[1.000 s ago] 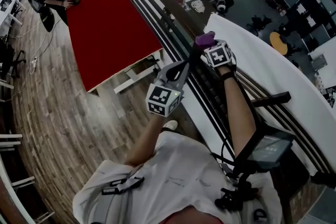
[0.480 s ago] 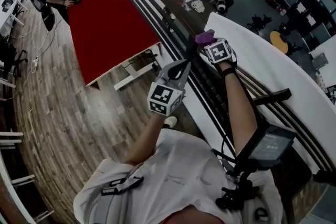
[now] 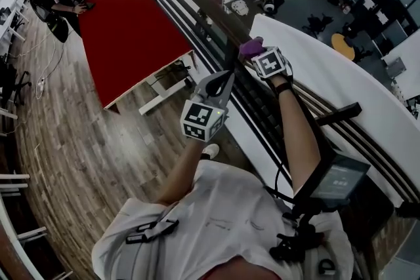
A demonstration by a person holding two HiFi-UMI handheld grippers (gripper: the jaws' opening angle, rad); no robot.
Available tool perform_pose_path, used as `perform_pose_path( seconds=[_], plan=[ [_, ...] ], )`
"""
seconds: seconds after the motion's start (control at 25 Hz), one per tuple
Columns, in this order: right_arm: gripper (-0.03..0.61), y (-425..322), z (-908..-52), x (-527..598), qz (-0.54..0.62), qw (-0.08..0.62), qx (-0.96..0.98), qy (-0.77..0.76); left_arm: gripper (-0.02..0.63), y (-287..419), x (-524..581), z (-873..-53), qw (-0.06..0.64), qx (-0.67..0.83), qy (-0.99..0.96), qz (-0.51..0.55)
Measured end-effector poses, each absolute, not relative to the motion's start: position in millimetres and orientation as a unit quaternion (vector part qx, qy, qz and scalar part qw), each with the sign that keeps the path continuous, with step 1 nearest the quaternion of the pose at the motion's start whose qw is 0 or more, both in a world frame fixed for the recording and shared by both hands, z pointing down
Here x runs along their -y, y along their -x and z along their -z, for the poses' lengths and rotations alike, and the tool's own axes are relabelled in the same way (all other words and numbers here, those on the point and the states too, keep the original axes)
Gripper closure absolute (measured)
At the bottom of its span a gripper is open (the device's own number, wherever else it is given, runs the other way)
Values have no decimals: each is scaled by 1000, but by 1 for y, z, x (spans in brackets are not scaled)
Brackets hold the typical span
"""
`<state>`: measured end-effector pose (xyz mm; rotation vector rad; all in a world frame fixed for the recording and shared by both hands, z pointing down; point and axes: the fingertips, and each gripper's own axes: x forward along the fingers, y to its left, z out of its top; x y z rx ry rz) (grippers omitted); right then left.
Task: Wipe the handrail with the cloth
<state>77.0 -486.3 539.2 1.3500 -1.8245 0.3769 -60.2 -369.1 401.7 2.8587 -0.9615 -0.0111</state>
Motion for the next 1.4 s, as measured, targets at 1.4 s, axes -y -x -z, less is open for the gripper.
perform_pose_path(
  seconds=[1.4],
  plan=[
    [492,-145,-530,344,-195,375,712,-561,612,-75,268,-397,51,139,-989,-13]
  ],
)
